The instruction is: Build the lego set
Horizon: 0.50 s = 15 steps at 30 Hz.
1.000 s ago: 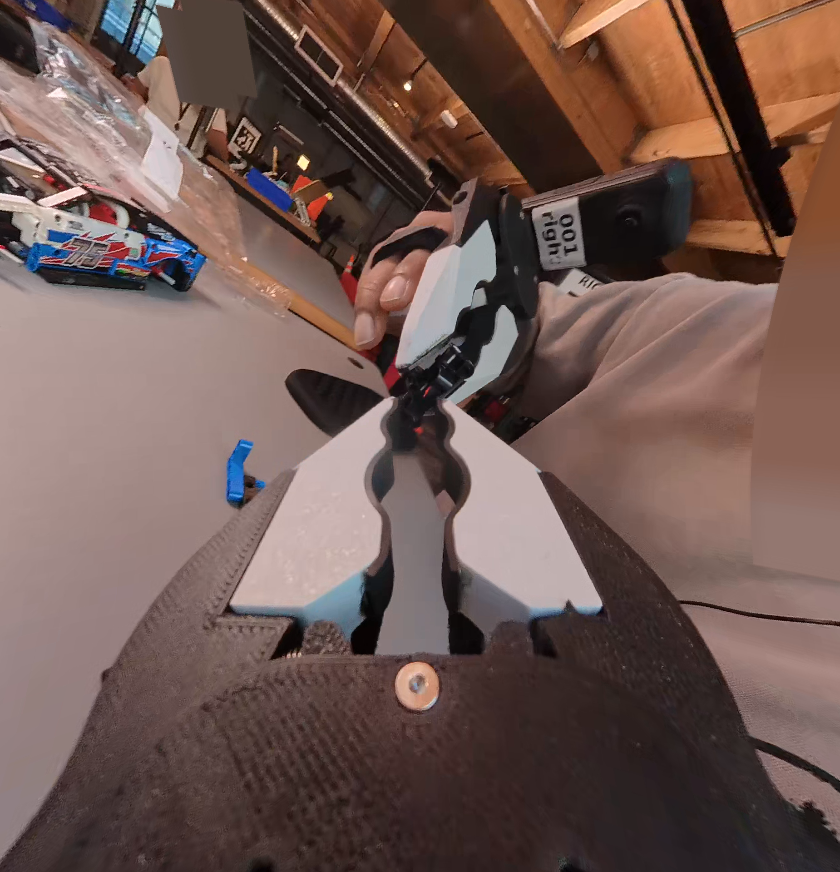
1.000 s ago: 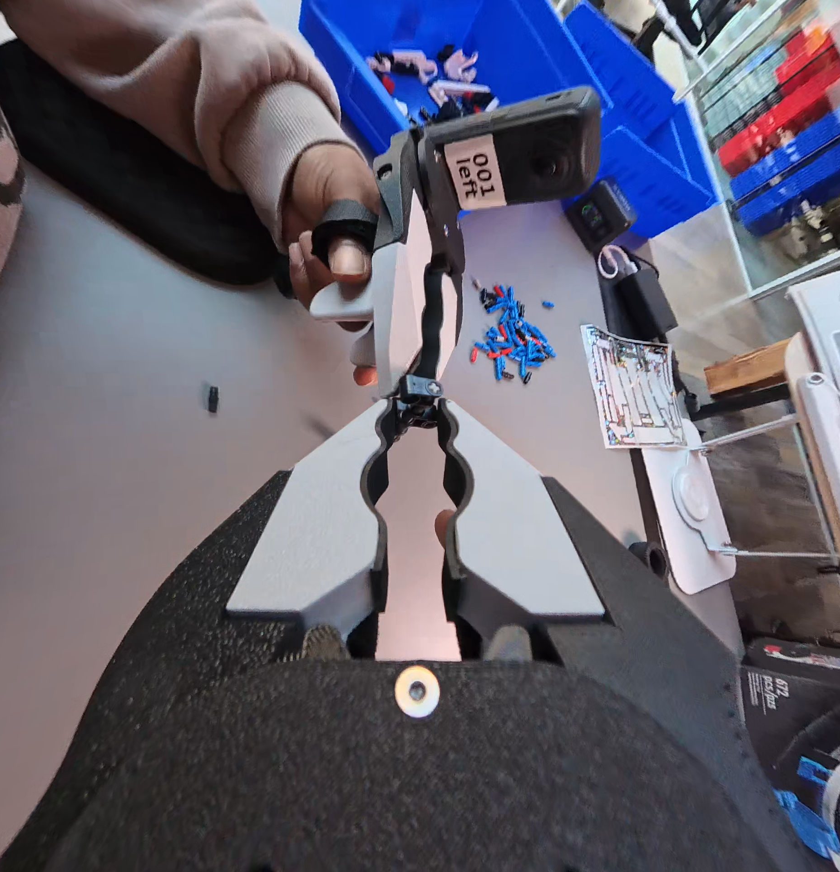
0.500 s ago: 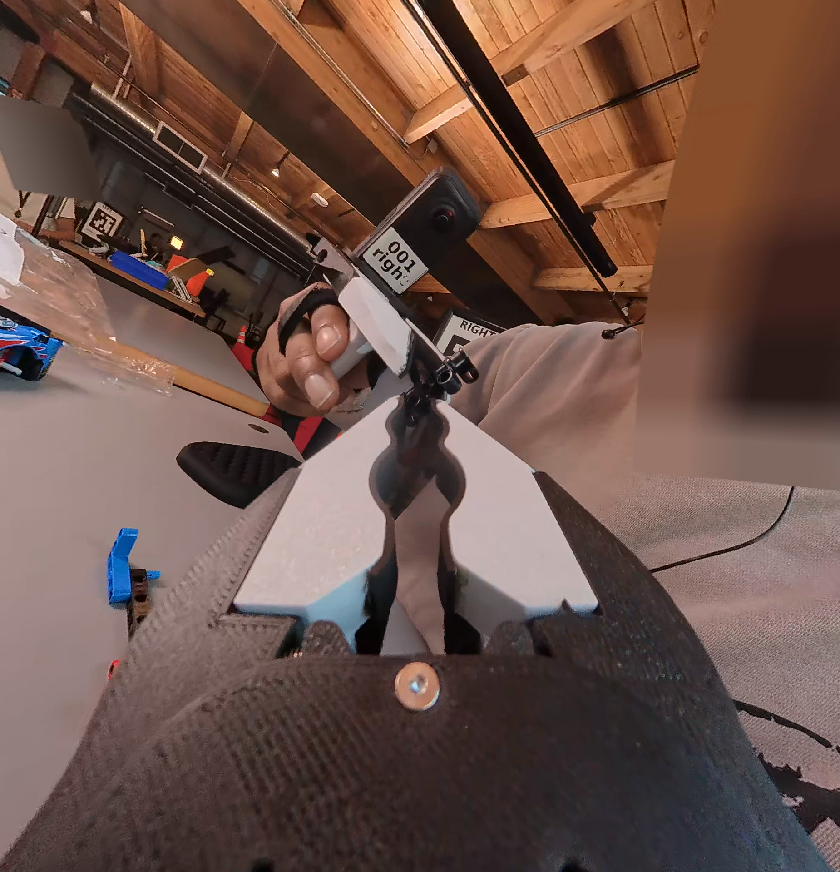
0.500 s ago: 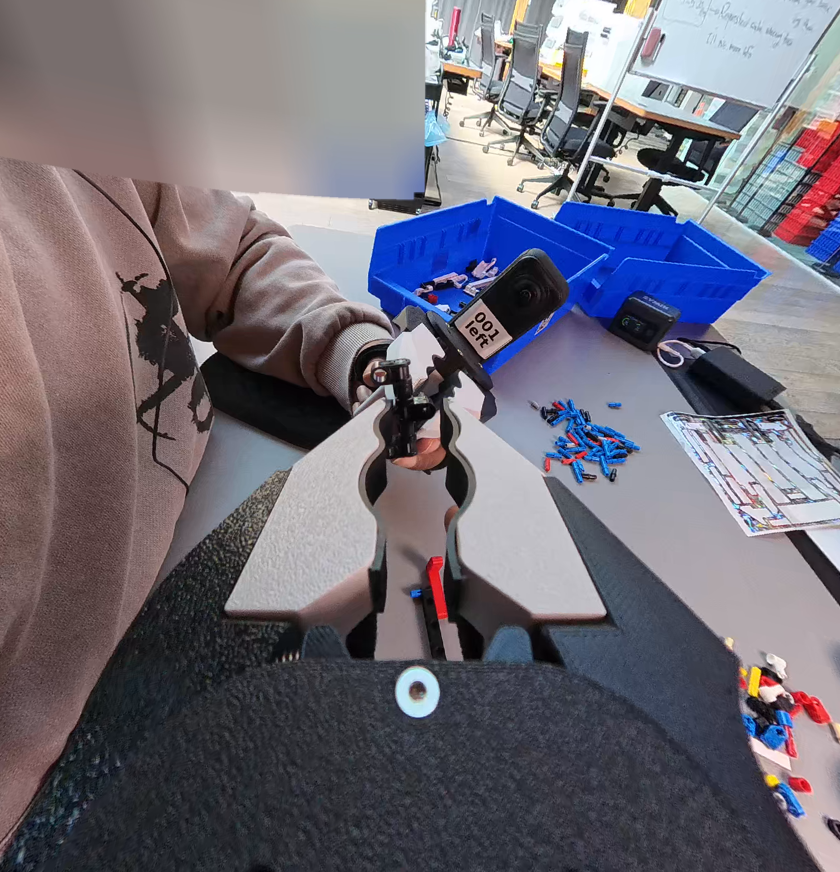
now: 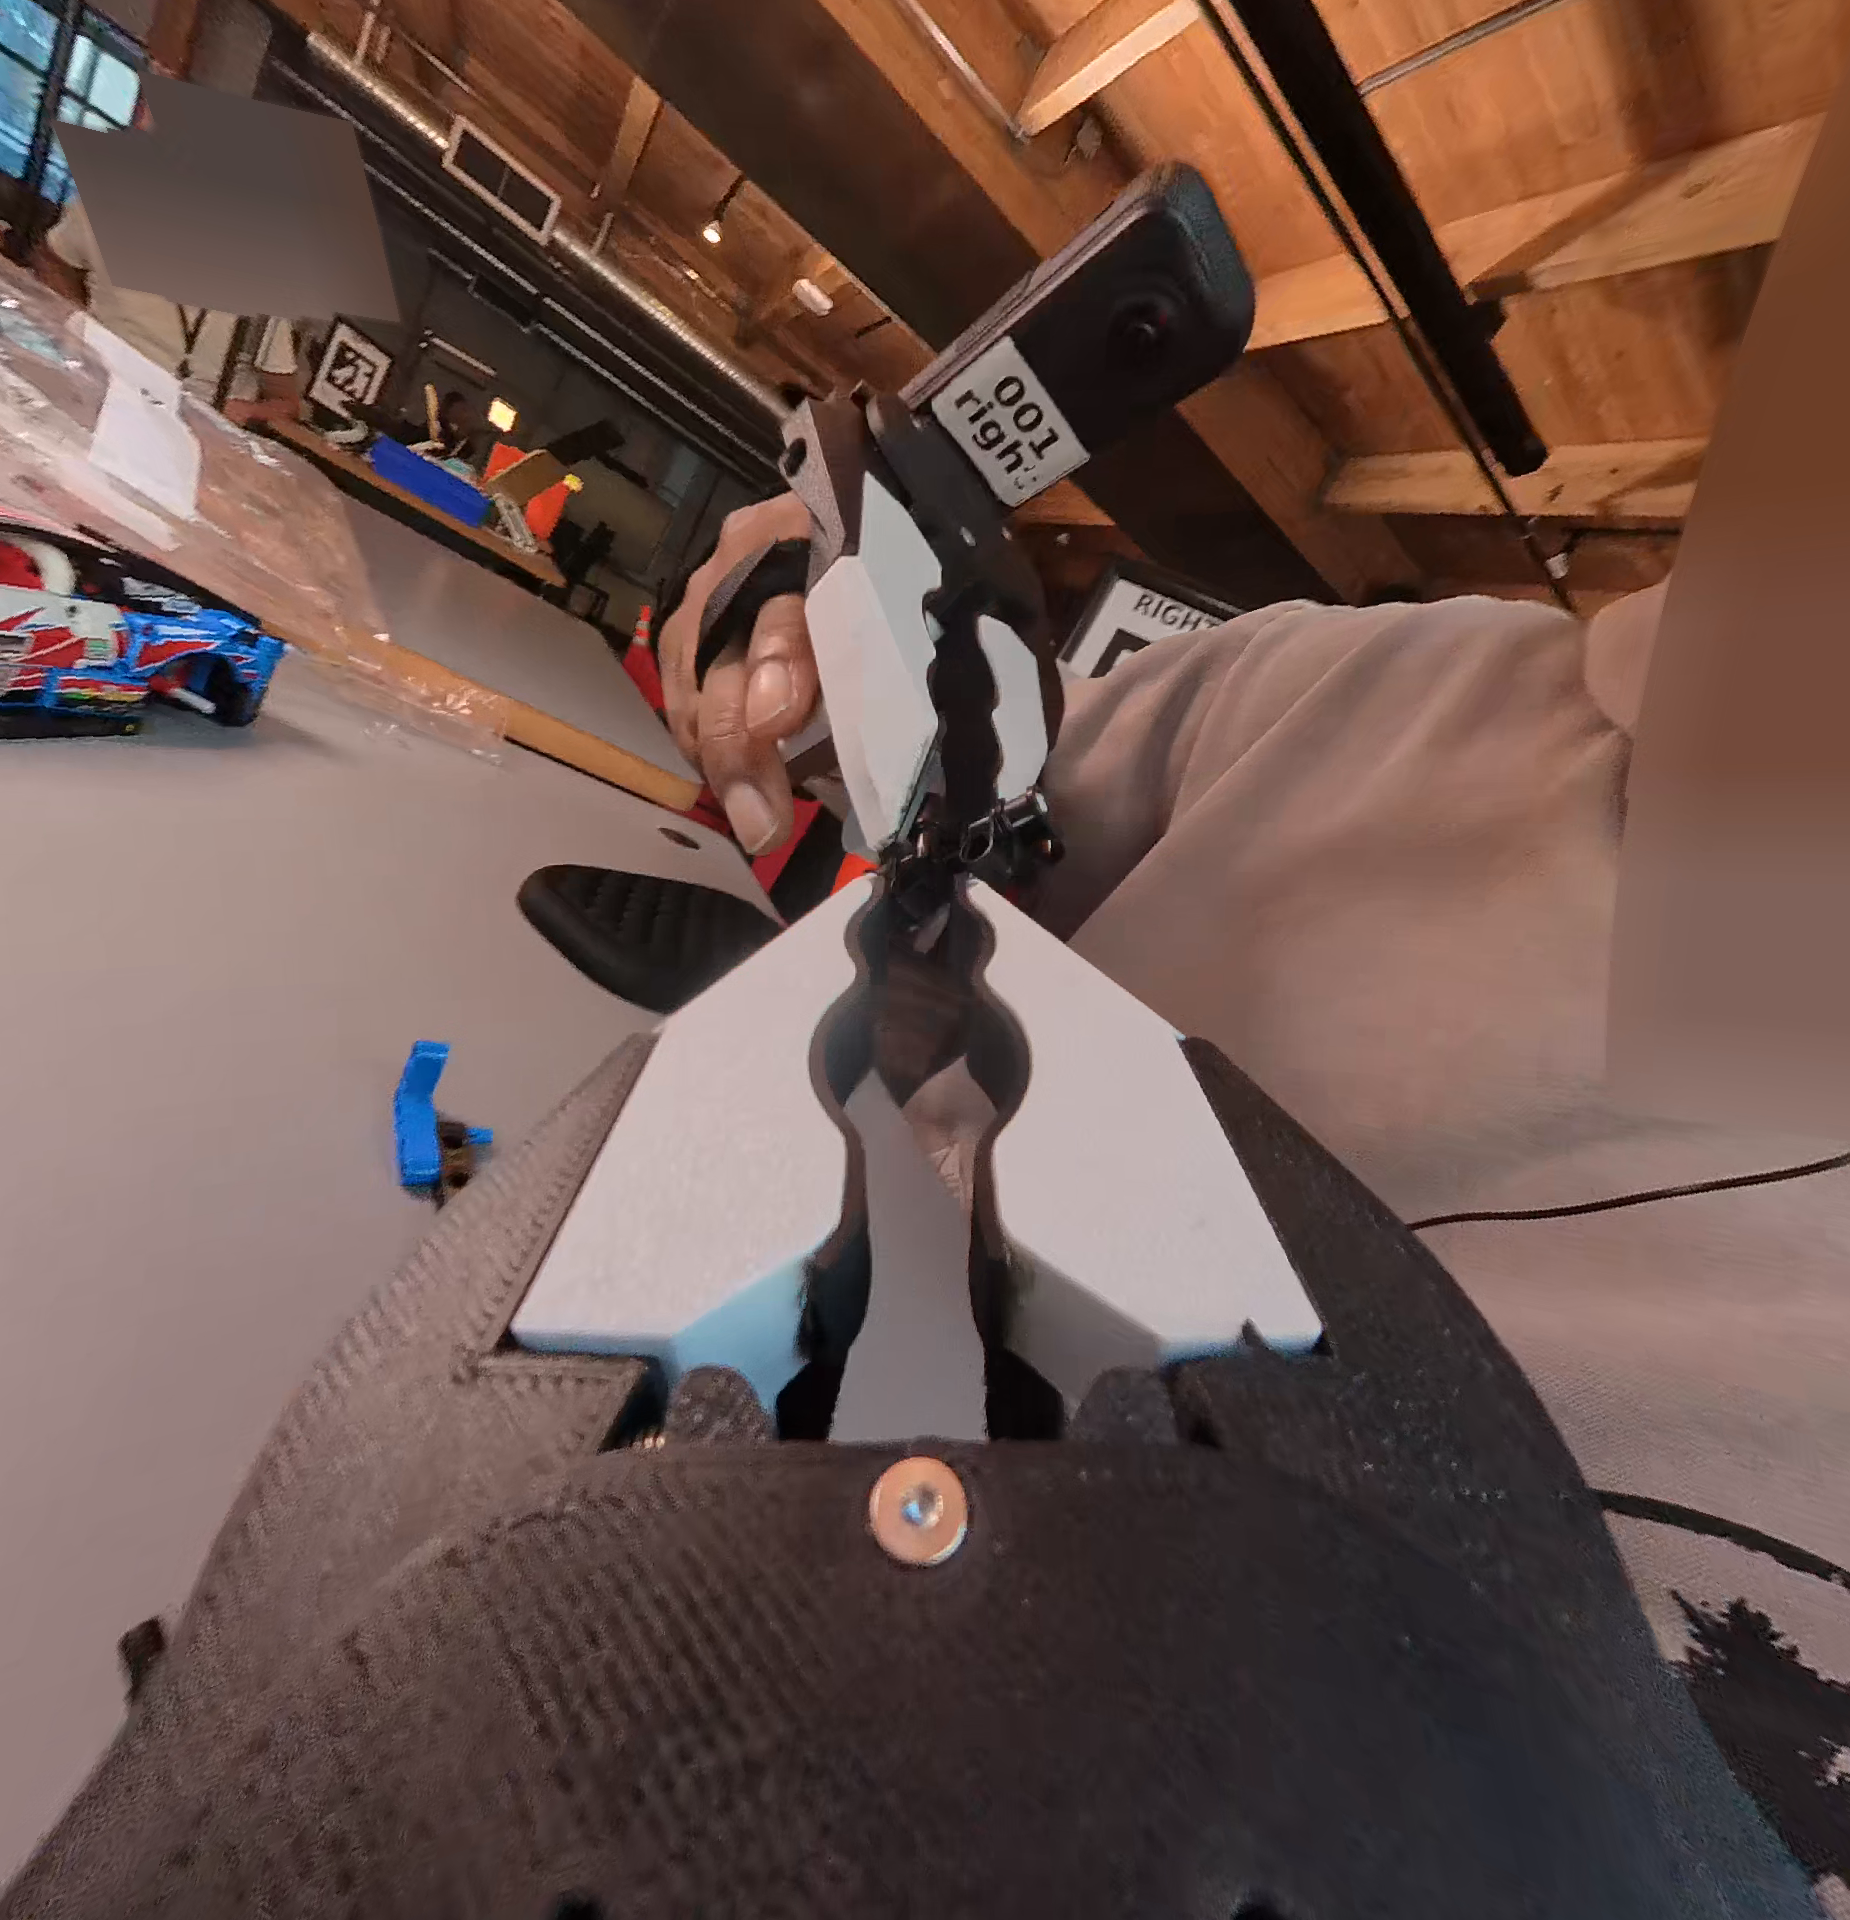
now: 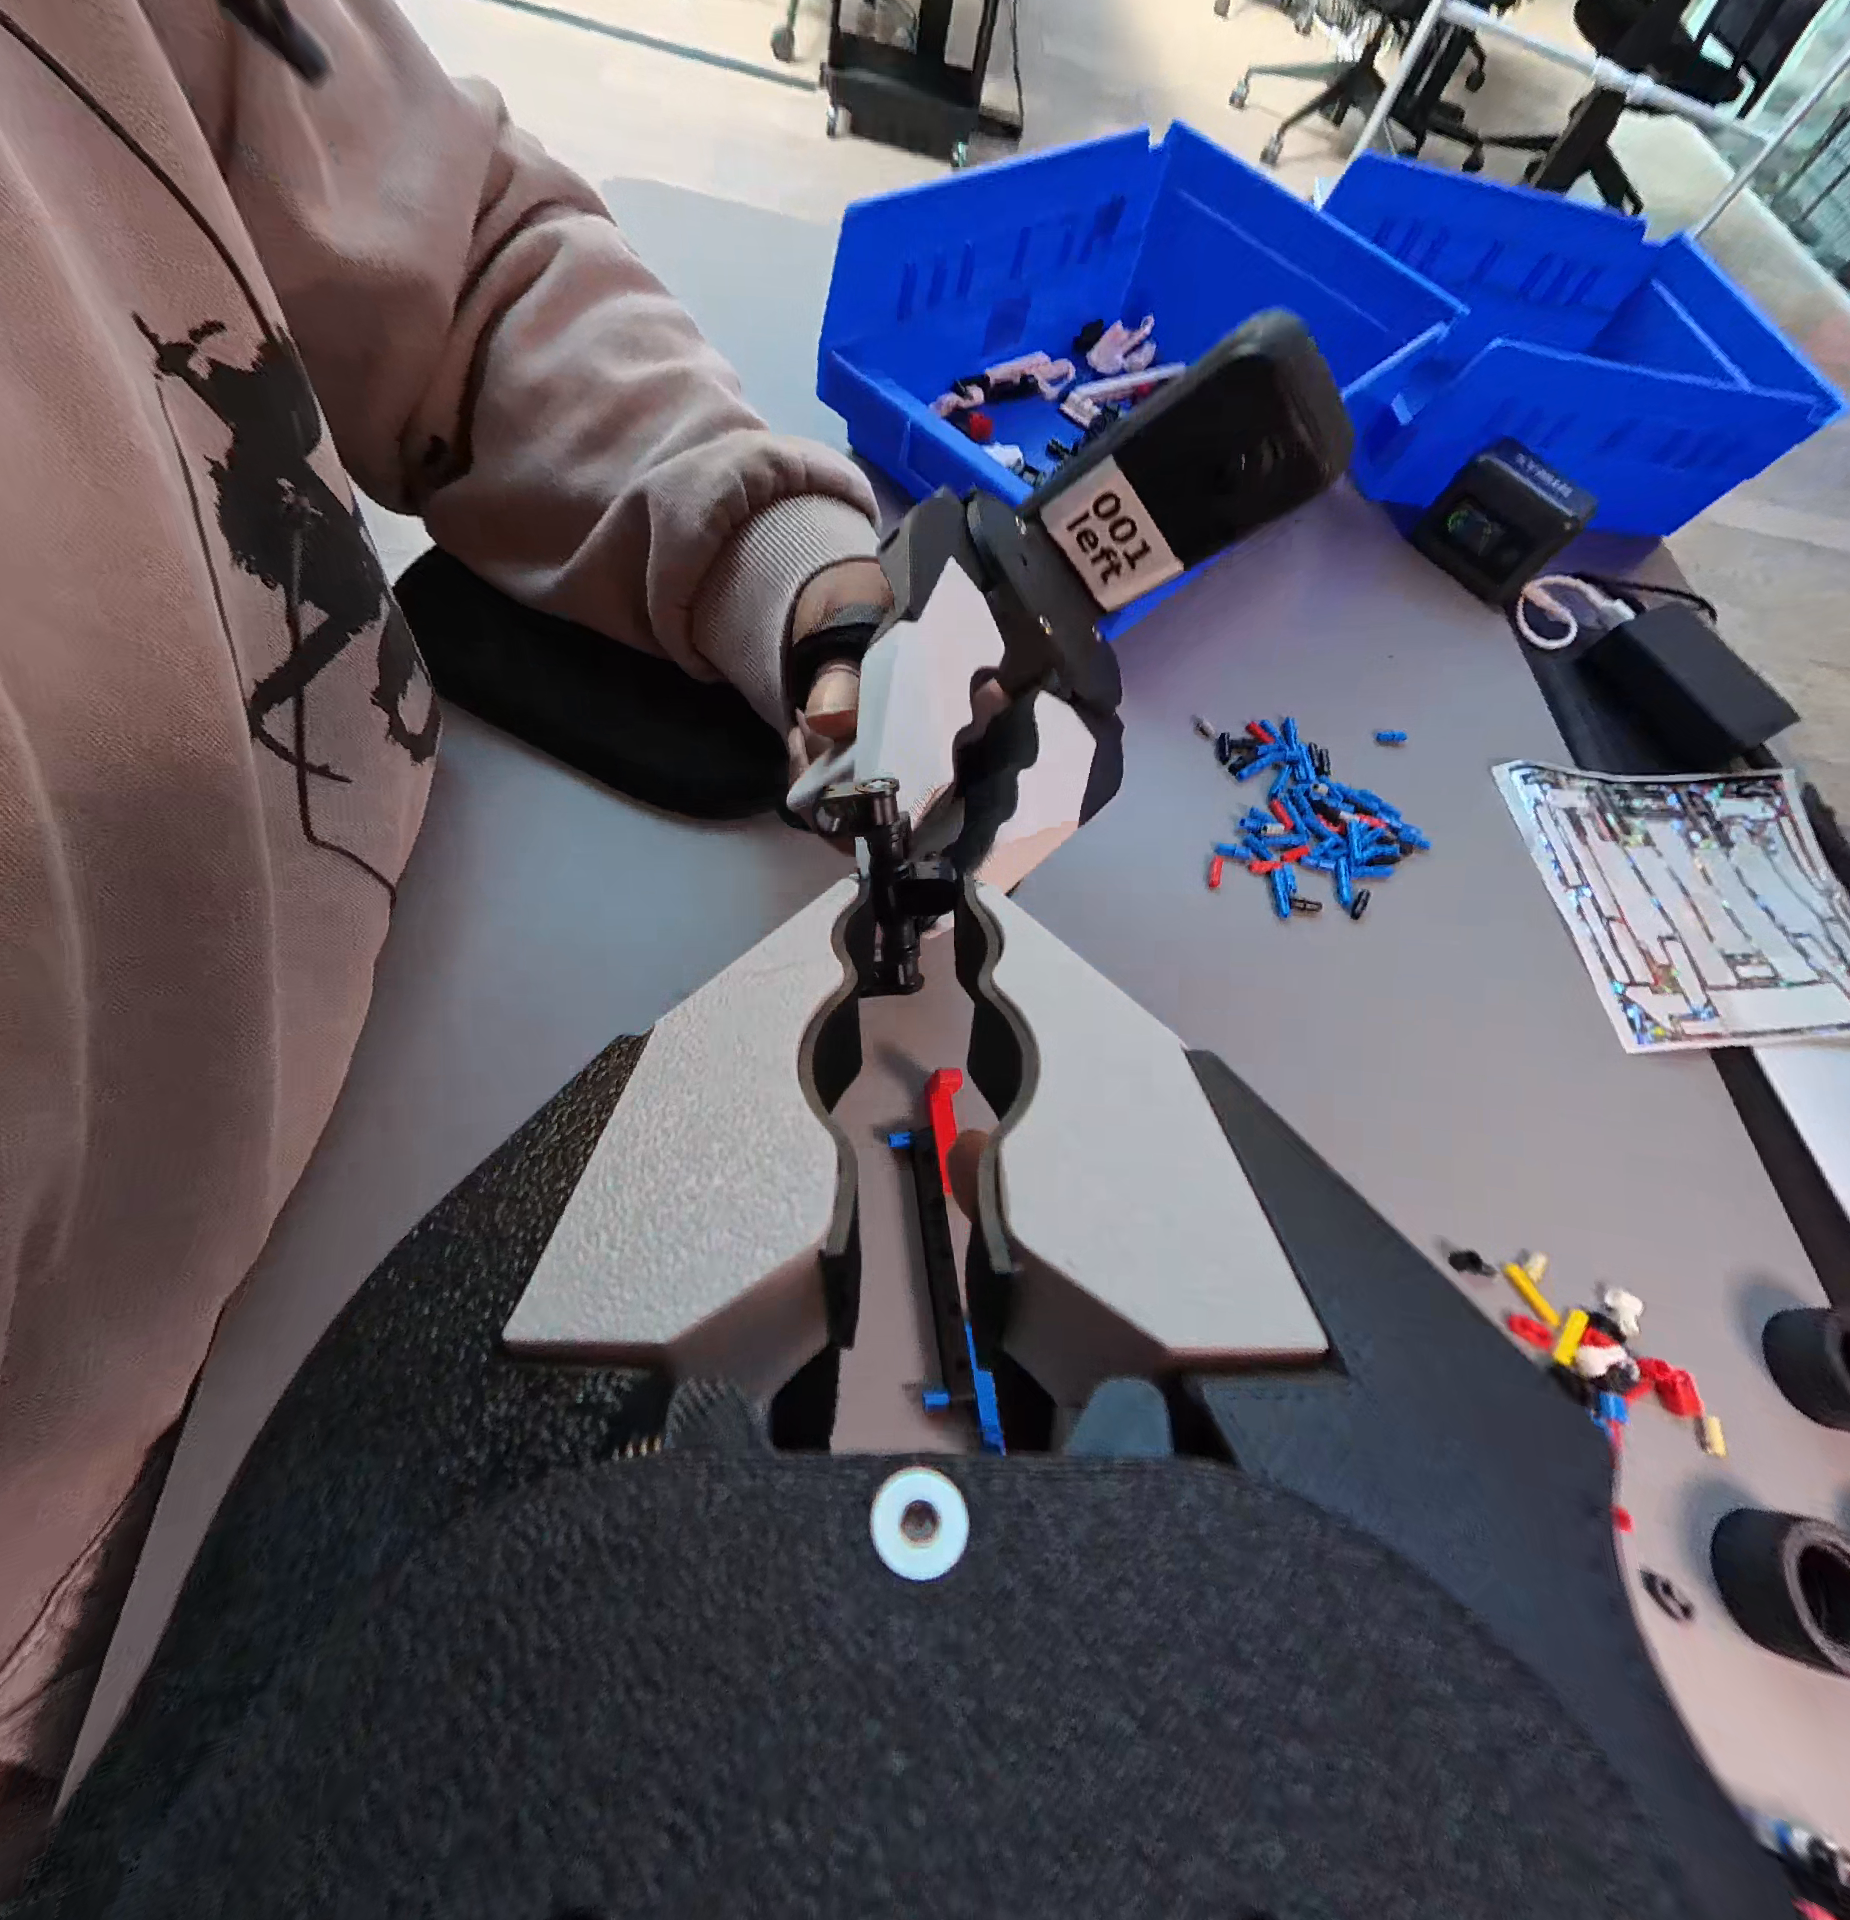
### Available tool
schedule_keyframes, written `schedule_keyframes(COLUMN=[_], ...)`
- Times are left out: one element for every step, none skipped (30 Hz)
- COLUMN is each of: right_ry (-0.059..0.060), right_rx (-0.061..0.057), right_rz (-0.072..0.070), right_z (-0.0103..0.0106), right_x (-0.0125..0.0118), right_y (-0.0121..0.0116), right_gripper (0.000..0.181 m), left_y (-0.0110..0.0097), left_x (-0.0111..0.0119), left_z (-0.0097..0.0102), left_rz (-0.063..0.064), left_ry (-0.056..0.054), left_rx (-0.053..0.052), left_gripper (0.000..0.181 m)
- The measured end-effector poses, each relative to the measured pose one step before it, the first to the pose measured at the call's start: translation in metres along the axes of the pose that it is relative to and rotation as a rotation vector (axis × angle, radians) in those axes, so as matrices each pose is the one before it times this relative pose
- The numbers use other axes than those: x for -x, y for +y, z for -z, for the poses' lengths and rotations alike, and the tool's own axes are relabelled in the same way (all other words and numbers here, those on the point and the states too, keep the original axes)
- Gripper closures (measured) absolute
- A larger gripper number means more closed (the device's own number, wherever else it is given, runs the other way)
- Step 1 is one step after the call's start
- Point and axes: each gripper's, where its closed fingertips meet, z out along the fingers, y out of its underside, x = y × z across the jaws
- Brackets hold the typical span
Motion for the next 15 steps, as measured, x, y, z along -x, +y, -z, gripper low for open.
schedule_keyframes(right_ry=[-0.0082,-0.0094,-0.0107,-0.0071,-0.0015,0.0042,0.0054,0.0067,0.0006,0.0052,0.0111,0.0106,0.0082,-0.0016,-0.0037], right_rx=[0.0201,0.0174,0.0155,0.0014,0.0007,0.0065,0.0073,0.0114,0.0178,0.0206,0.0293,0.038,0.0359,0.0394,0.0442], right_rz=[-0.0206,-0.0183,-0.0055,0.0032,0.0079,0.0136,0.0152,0.0033,-0.0082,-0.0088,-0.0026,0.0014,-0.0046,-0.017,-0.0156], right_z=[-0.00133,-0.00199,-0.00215,-0.00156,-0.00095,-0.00064,-0.00025,-0.00019,-0.00028,-0.00029,-0.00029,-0.00037,-0.00047,-0.00075,-0.00127], right_x=[-0.00093,-0.00063,0.0003,0.00068,0.00018,-0.0007,-0.00105,-0.00185,-0.00164,-0.00254,-0.00367,-0.00395,-0.00392,-0.00286,-0.00231], right_y=[0.00589,0.00516,0.00434,0.00141,0.00067,0.00121,0.0013,0.00191,0.00288,0.00353,0.00558,0.00788,0.00852,0.00951,0.01025], right_gripper=[0.168,0.168,0.168,0.168,0.168,0.168,0.168,0.168,0.168,0.168,0.168,0.168,0.168,0.168,0.169], left_y=[0.00234,0.00338,0.00314,0.00193,0.00097,0.00071,0.00026,0.00027,0.00044,0.00067,0.0017,0.00341,0.00551,0.00752,0.0084], left_x=[0.00496,0.00453,0.00288,0.00103,0.00081,0.00142,0.00188,0.00289,0.00407,0.00689,0.00955,0.01123,0.01145,0.00996,0.00617], left_z=[0.00083,0.00011,0.00021,0.00036,0.00046,0.00015,0.00014,0.00014,0.0008,0.0021,0.00354,0.00409,0.00381,0.00251,0.0008], left_rz=[-0.0212,-0.0151,-0.0103,-0.0034,0.004,0.0063,0.0044,-0.0014,-0.0148,-0.0314,-0.0443,-0.052,-0.055,-0.0528,-0.039], left_ry=[-0.036,-0.0327,-0.0195,-0.0056,-0.0015,-0.0041,-0.0085,-0.0171,-0.0302,-0.05,-0.0657,-0.0737,-0.0712,-0.0589,-0.0326], left_rx=[0.0223,0.0262,0.0205,0.01,0.0048,0.0042,0.0025,0.005,0.0102,0.0148,0.0228,0.035,0.0465,0.0546,0.0553], left_gripper=[0.173,0.174,0.175,0.176,0.176,0.176,0.175,0.175,0.173,0.169,0.166,0.161,0.157,0.152,0.146])
